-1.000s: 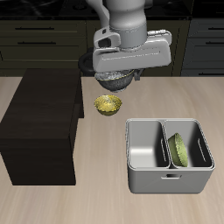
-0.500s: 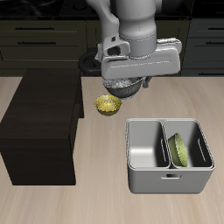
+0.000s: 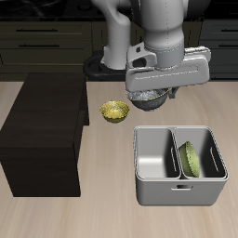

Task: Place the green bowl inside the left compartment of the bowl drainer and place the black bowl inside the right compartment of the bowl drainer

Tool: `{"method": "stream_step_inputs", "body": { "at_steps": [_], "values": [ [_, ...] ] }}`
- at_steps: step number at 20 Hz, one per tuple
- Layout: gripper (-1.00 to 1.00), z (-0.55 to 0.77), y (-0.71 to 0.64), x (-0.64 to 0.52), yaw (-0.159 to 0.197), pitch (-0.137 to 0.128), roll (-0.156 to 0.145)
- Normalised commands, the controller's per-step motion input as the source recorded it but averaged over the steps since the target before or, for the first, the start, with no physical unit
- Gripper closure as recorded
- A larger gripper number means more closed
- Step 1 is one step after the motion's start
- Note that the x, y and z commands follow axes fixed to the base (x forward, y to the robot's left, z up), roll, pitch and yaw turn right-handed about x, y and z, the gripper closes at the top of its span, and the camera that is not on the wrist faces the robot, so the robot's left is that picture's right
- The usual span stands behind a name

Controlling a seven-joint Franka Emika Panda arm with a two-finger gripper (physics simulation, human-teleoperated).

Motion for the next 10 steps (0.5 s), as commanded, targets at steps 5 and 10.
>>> {"method": "stream_step_inputs", "body": {
  "at_steps": [5, 10],
  "values": [
    [1.0, -0.03, 0.21, 0.05, 0.0, -0.002, 0.025],
    [1.0, -0.13, 0.15, 0.09, 0.007, 0.01, 0.02]
  ]
}}
